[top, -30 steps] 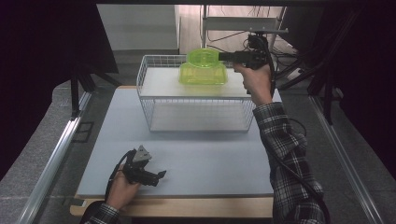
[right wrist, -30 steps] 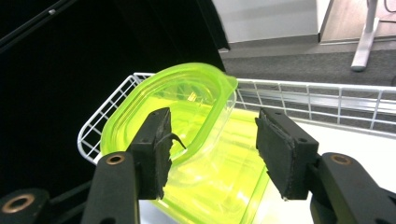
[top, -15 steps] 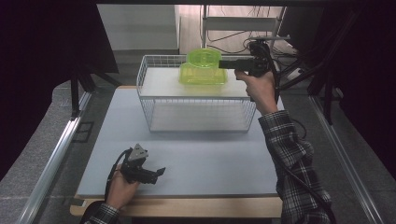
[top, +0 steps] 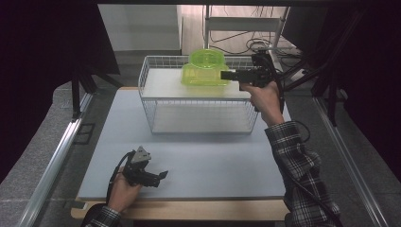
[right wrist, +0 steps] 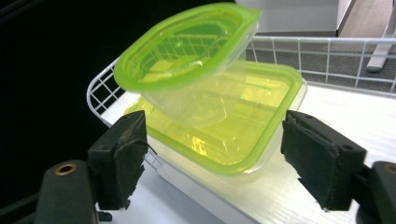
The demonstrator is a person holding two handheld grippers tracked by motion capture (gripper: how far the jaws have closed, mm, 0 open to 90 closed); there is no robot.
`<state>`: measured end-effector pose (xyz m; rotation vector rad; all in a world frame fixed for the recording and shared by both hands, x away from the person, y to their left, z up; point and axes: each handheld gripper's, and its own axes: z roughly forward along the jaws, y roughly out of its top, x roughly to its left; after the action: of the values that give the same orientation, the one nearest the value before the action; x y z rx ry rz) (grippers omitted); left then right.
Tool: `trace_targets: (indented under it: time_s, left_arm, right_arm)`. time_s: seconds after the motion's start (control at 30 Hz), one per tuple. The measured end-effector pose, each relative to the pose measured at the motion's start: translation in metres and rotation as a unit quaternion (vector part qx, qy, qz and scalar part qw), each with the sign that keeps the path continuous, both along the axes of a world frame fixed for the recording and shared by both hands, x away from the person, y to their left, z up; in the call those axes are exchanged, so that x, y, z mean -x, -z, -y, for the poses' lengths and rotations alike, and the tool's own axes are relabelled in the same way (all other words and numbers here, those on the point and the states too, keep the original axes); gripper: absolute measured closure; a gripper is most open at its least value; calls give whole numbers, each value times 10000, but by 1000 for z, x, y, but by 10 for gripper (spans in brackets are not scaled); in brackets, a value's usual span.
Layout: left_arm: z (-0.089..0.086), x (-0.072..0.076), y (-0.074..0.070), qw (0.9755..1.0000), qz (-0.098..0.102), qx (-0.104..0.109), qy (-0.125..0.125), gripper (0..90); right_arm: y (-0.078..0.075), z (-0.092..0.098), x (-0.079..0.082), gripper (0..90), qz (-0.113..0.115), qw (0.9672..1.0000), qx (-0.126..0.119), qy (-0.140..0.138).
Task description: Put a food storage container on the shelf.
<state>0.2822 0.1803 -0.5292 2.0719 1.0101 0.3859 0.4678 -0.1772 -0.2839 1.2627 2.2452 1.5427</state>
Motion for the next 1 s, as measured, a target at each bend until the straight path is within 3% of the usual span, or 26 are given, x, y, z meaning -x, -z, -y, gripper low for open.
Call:
trace_targets:
  time_s: [0.23, 0.5, 0.7, 1.0]
  left_arm:
    - [0, 0, 0, 10000, 11, -21, 11, 0]
    - [1, 0, 0, 10000, 5, -32, 36, 0]
    - [1, 0, 0, 10000, -83, 9, 47, 0]
    - [4, 0, 0, 9998, -120, -58, 112, 8]
  right_arm:
    - [9, 0, 8, 133, 76, 9999, 87, -99]
    - [17, 1, 20, 75, 309, 9987, 351, -210]
    - [26, 2, 29, 56, 469, 9964, 649, -279]
    - [37, 6, 41, 52, 539, 9951, 739, -381]
